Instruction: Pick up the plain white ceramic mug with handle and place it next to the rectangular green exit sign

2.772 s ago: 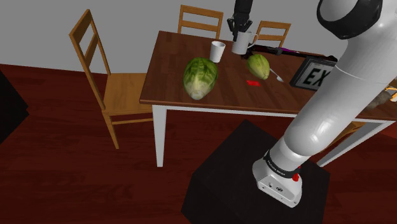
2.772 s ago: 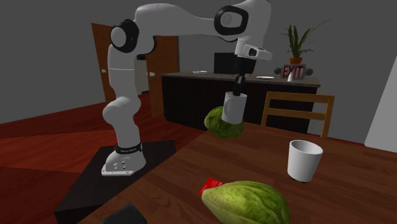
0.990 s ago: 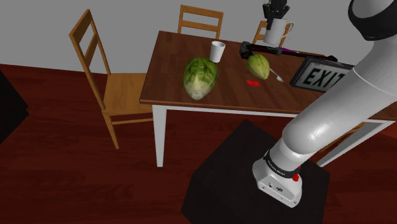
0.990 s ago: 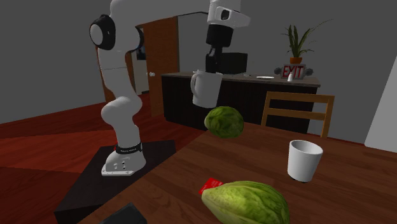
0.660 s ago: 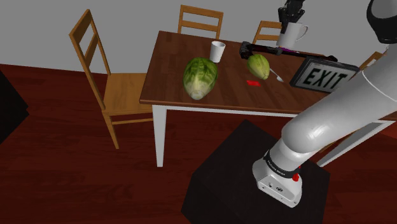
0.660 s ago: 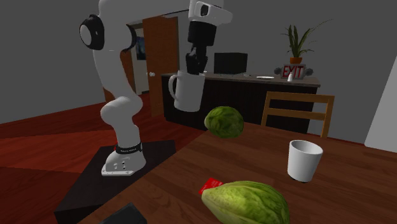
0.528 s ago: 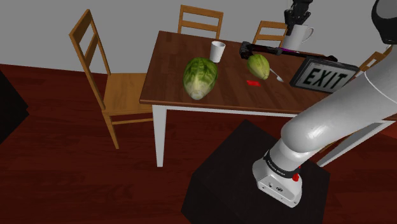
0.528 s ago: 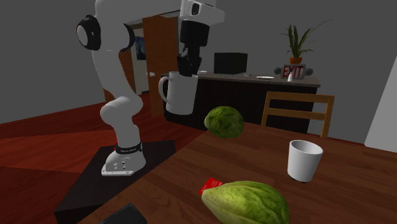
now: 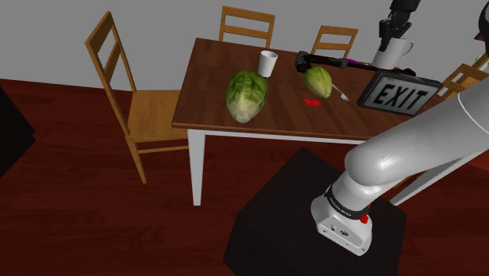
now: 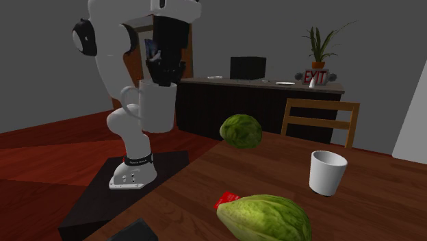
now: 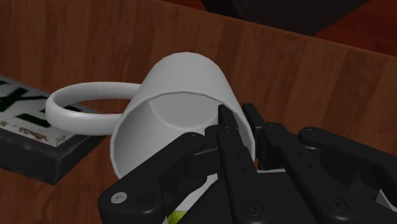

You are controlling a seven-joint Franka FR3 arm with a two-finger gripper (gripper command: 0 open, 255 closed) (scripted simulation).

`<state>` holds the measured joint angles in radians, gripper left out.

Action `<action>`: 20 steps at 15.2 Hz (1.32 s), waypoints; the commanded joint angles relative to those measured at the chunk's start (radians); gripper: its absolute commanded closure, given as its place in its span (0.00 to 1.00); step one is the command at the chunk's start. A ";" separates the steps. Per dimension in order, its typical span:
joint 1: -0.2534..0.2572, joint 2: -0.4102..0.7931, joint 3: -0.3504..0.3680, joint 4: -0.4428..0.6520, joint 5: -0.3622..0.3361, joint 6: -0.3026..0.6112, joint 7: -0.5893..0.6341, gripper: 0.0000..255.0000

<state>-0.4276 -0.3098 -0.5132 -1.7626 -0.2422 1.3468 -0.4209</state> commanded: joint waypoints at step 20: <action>-0.088 -0.045 -0.175 -0.142 -0.100 0.157 -0.215 1.00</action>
<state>-0.5138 -0.3484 -0.6874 -1.8840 -0.3392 1.4878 -0.6405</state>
